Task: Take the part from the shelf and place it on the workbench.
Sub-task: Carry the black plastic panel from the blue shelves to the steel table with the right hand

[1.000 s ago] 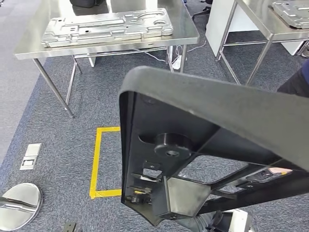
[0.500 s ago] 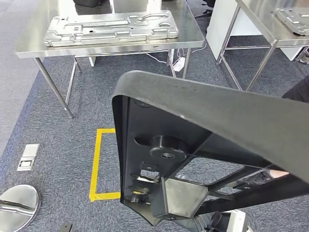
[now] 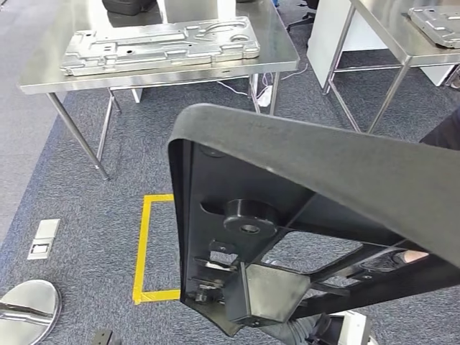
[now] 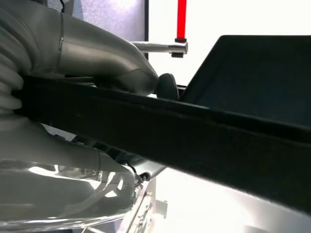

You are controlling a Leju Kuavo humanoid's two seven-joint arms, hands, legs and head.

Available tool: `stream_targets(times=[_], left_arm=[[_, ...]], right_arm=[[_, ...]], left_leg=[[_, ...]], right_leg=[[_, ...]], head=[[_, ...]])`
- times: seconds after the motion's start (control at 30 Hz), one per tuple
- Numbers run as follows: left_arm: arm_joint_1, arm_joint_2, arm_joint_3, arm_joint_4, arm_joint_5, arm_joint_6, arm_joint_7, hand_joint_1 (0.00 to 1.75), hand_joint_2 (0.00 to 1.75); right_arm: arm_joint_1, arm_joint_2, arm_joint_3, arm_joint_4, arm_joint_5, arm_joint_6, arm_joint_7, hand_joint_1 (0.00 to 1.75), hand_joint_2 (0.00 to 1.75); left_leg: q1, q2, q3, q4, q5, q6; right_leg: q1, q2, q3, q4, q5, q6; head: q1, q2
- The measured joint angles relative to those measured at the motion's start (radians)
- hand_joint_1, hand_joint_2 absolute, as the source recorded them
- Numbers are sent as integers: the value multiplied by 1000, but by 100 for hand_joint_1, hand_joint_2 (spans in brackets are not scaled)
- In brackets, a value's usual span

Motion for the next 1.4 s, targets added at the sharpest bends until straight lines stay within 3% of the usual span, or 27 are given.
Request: stream_targets(times=[0.1,0.13,0.17,0.2,0.27,0.33,0.43,0.5,0.53,0.6,0.63,0.67,0.7,0.73,0.8,0.83,0.87,1.0,1.07,1.13,1.17,1.2,1.23,1.3,1.33,1.4], left_arm=[[0,0,0,0,0,0,0,0,0],[1,0,0,0,0,0,0,0,0],[2,0,0,0,0,0,0,0,0],[3,0,0,0,0,0,0,0,0],[2,0,0,0,0,0,0,0,0],[1,0,0,0,0,0,0,0,0],[1,0,0,0,0,0,0,0,0],[1,0,0,0,0,0,0,0,0],[-1,1,0,0,0,0,0,0,0],[-3,1,0,0,-1,0,0,0,0],[-2,1,0,0,-1,0,0,0,0],[-2,1,0,0,-2,0,0,0,0],[-1,1,0,0,-3,0,0,0,0],[-1,1,0,0,-3,0,0,0,0],[-1,1,0,0,-3,0,0,0,0],[-2,1,0,0,-4,0,0,0,0],[-2,1,0,0,-4,0,-1,0,0],[-5,1,0,0,-9,0,-1,0,0],[-5,1,-1,0,-9,0,-1,0,0],[-3,1,-1,0,-9,0,-1,0,0],[-2,1,-1,0,-9,0,-1,0,0],[-1,1,-1,0,-9,0,-1,0,0],[-1,1,-1,0,-9,0,-1,0,0],[-1,1,-1,0,-9,0,-1,0,0],[-2,1,-1,0,-9,0,-1,0,0],[-3,1,-1,0,-9,0,-1,0,0]], right_arm=[[-1,1,0,0,0,0,0,175,175],[-1,1,0,0,0,0,0,175,175],[-1,1,0,0,0,0,0,175,175],[0,1,0,0,0,0,0,175,175],[-1,1,0,0,0,0,0,175,175],[-1,1,0,0,0,0,0,175,175],[-2,1,0,0,0,-1,1,175,175],[-2,1,0,0,1,-1,1,175,175],[-2,1,-1,-1,1,-1,1,175,175],[0,1,-2,0,3,-2,1,175,175],[3,0,-3,0,3,-2,1,175,175],[5,-1,-4,0,3,-2,2,175,175],[6,-2,-5,0,1,-2,3,175,175],[7,-2,-5,0,-1,-2,4,175,175],[7,-3,-6,0,-7,-2,6,175,175],[7,-4,-6,0,-9,-2,7,175,175],[9,-4,-6,0,-11,-2,8,175,175],[16,-5,-8,-2,-15,-2,11,175,175],[17,-5,-8,-4,-16,-2,11,175,175],[20,-5,-8,-5,-16,-2,12,175,175],[22,-5,-8,-5,-16,-2,13,175,175],[23,-5,-8,-5,-16,-2,14,175,175],[24,-5,-8,-5,-16,-3,14,175,175],[24,-5,-8,-6,-16,-4,16,175,175],[25,-4,-8,-7,-16,-5,17,175,175],[25,-4,-9,-8,-16,-9,20,175,175]], left_leg=[[5,0,-78,159,-74,-14],[6,0,-106,208,-86,-16],[6,0,-120,227,-80,-17],[7,0,-116,210,-56,-16],[6,0,-72,102,15,-10],[2,0,-34,11,49,-1],[-3,0,-24,-16,42,12],[0,1,-18,-25,46,24],[2,1,-16,-29,47,30],[3,2,-13,-30,46,38],[2,2,-12,-30,44,39],[2,2,-10,-30,43,40],[2,2,-8,-29,41,40],[2,1,-3,-29,38,39],[0,0,6,-28,30,32],[-2,0,9,-26,26,26],[-3,0,10,-26,24,21],[-1,0,9,-15,8,3],[2,0,-27,64,-39,-8],[5,0,-93,195,-93,-16],[6,1,-117,236,-99,-17],[6,1,-124,243,-86,-16],[6,0,-113,208,-53,-14],[3,0,-60,81,23,-6],[1,0,-38,28,43,-1],[-4,0,-22,-12,43,7]], right_leg=[[-3,-5,4,-1,-4,-9],[-3,-5,5,-1,-5,-9],[-3,-5,7,-1,-6,-10],[-3,-4,10,-1,-8,-9],[-3,-3,18,-1,-14,-5],[0,-1,21,0,-19,3],[0,-1,21,-5,-19,19],[0,-1,18,12,-35,27],[0,0,3,45,-56,30],[0,0,-56,165,-114,33],[0,0,-87,223,-132,34],[1,0,-106,255,-132,34],[1,0,-107,248,-112,34],[1,0,-91,204,-76,33],[2,-1,-36,76,-9,29],[3,0,-16,31,6,25],[5,0,-5,7,7,21],[2,2,1,-3,1,1],[-2,-2,3,-5,1,-7],[-2,-3,4,-4,-2,-11],[-2,-3,5,-4,-3,-12],[-2,-2,7,-4,-5,-11],[-2,-1,11,-4,-8,-10],[-1,0,21,-4,-15,-5],[1,1,23,-4,-17,-1],[2,2,22,-5,-19,8]], head=[[0,0],[0,0],[0,0],[0,0],[0,0],[0,0],[0,0],[0,0],[0,0],[0,0],[0,0],[0,0],[0,0],[0,0],[0,0],[0,0],[0,0],[-1,0],[-1,0],[-1,0],[-1,0],[-1,0],[-1,0],[-1,0],[-1,0],[-1,0]])
